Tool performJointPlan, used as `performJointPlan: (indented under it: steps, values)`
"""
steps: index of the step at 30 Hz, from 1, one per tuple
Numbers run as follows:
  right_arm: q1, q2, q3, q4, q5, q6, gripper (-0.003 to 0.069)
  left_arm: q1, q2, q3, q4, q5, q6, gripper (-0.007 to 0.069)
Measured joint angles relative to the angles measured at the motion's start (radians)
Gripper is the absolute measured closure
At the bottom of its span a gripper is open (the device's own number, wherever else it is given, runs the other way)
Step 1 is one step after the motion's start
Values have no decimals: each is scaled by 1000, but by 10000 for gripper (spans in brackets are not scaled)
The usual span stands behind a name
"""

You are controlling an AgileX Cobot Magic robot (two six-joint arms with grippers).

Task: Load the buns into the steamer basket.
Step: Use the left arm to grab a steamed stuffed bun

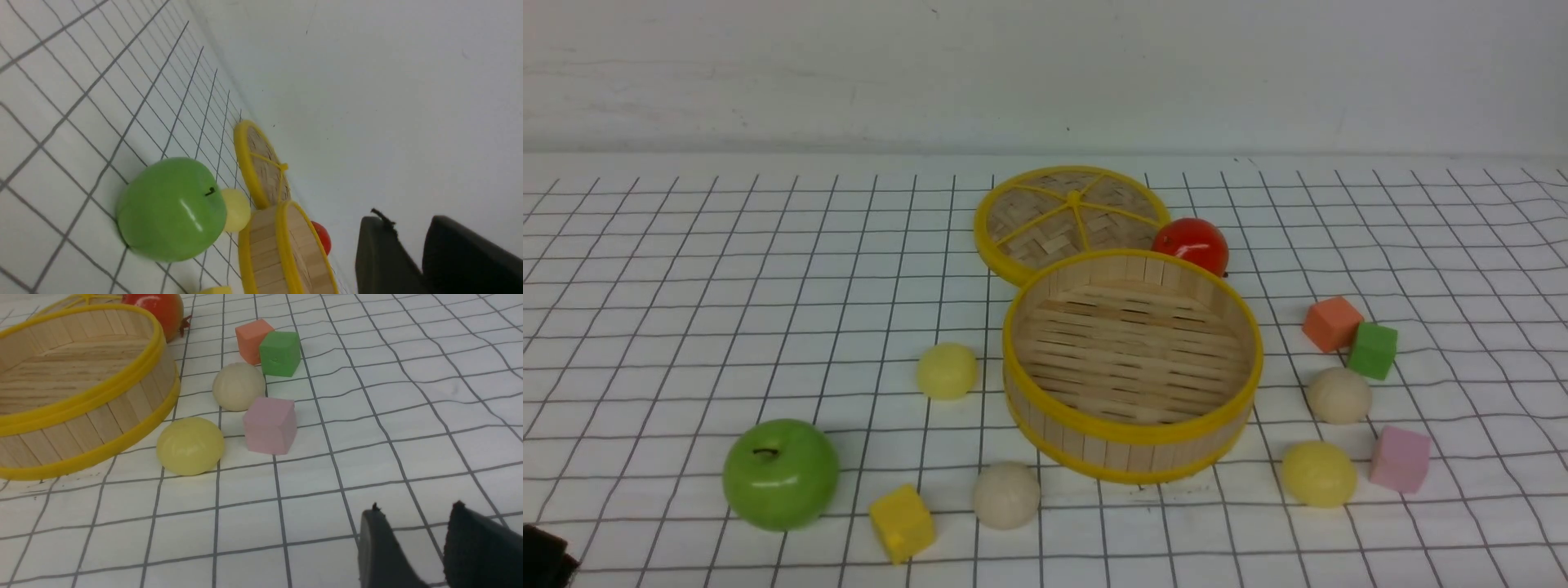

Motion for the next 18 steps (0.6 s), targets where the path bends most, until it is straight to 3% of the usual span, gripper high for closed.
performJointPlan:
  steps: [5, 7, 12, 14, 18]
  values:
    - [0, 0, 0, 0, 0, 0, 418, 0, 14, -217, 18, 255, 145, 554]
    - [0, 0, 0, 0, 0, 0, 418, 0, 114, -355, 66, 420, 251, 599]
    - [0, 0, 0, 0, 0, 0, 418, 0, 466, -610, 249, 822, 309, 626]
    - [0, 0, 0, 0, 0, 0, 418, 0, 596, -670, 314, 910, 312, 626]
    - [0, 0, 0, 0, 0, 0, 418, -1, 827, -750, 397, 928, 327, 636]
